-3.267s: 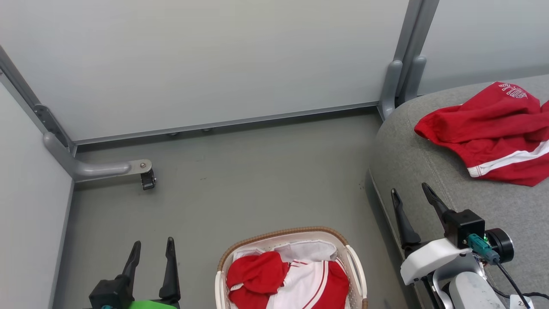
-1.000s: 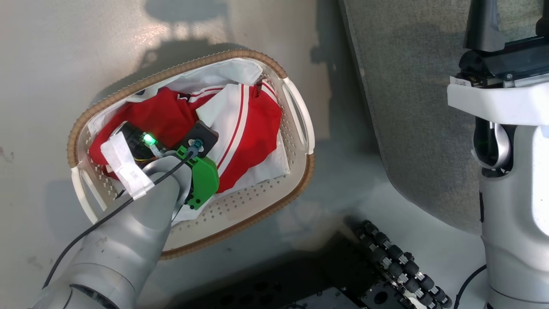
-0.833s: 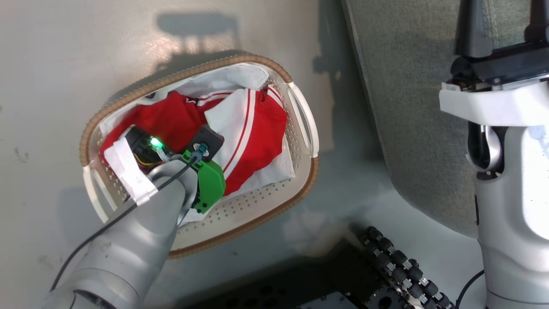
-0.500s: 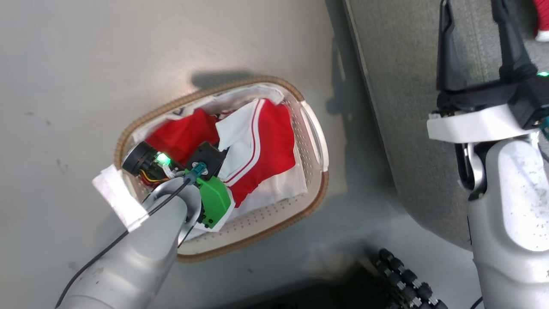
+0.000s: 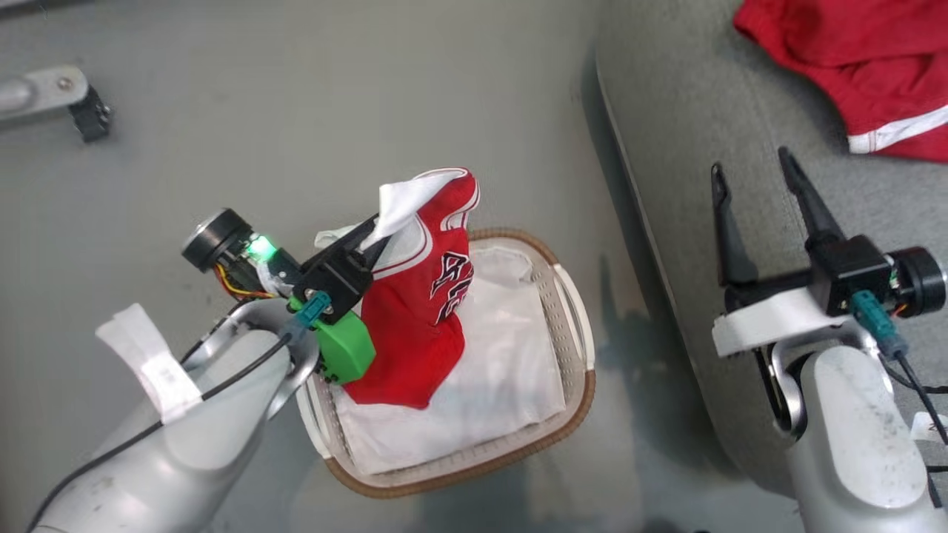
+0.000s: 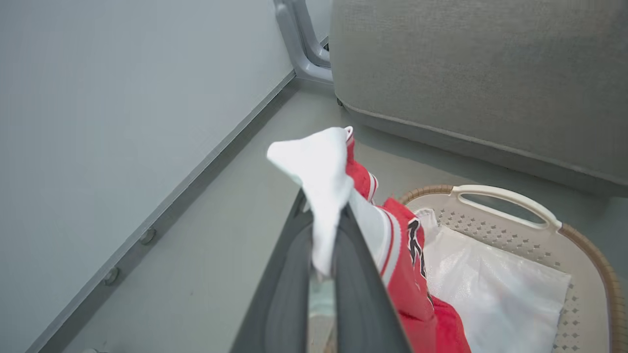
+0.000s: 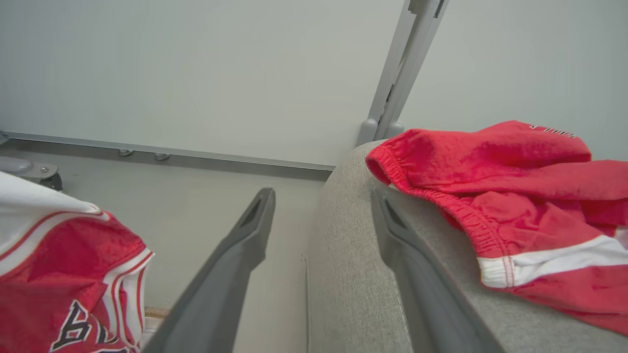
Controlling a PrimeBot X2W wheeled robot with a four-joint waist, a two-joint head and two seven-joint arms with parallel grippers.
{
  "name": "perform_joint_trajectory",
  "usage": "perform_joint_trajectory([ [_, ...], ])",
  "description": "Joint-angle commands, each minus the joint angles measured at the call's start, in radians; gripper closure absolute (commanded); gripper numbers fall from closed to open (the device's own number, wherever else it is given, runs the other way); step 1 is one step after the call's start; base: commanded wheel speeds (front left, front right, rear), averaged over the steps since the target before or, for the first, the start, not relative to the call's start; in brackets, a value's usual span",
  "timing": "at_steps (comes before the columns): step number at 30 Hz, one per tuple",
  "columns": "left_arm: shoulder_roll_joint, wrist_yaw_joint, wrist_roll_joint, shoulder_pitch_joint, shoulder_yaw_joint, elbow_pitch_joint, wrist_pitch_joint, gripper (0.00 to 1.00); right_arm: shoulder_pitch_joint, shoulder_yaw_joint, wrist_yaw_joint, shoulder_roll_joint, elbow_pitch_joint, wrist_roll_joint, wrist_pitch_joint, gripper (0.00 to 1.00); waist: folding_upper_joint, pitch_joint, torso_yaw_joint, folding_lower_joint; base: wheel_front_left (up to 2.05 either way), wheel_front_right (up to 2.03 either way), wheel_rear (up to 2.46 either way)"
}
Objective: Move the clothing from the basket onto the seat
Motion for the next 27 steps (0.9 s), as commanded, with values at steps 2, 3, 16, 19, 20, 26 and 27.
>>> perform_joint_trajectory([
  [2,0.044,-0.005,0.0,-0.016,-0.005,-0.042,0.005,1.0,0.04,0.017,-0.001,-0.004,0.016,0.0,-0.005,0.0,0.0111,-0.218,0.073,0.0001,0.0,0.0,0.0],
  [3,0.064,-0.006,-0.007,-0.029,-0.004,-0.067,0.011,1.0,0.05,0.028,-0.001,-0.004,0.022,0.001,-0.005,0.0,0.0111,-0.239,0.071,0.0001,0.0,0.0,0.0],
  [16,0.203,0.003,-0.106,-0.17,0.104,-0.304,0.131,1.0,0.101,0.144,-0.001,-0.004,0.084,0.04,-0.005,0.0,0.0111,-0.398,0.022,0.0001,0.0,0.0,0.0],
  [19,0.208,0.004,-0.121,-0.199,0.116,-0.326,0.15,1.0,0.092,0.178,-0.001,-0.004,0.095,0.048,-0.005,0.0,0.0111,-0.423,0.013,0.0001,0.0,0.0,0.0],
  [20,0.208,0.004,-0.124,-0.205,0.117,-0.328,0.154,1.0,0.087,0.187,-0.001,-0.004,0.098,0.052,-0.005,0.0,0.0111,-0.43,0.011,0.0001,0.0,0.0,0.0],
  [26,0.187,0.001,-0.14,-0.233,0.102,-0.322,0.177,1.0,0.043,0.298,-0.001,-0.004,0.118,0.087,-0.005,0.0,0.0111,-0.459,0.002,0.0001,0.0,0.0,0.0],
  [27,0.18,0.0,-0.139,-0.237,0.097,-0.321,0.179,1.0,0.032,0.323,-0.001,-0.004,0.121,0.096,-0.005,0.0,0.0111,-0.463,0.003,0.0001,0.0,0.0,0.0],
])
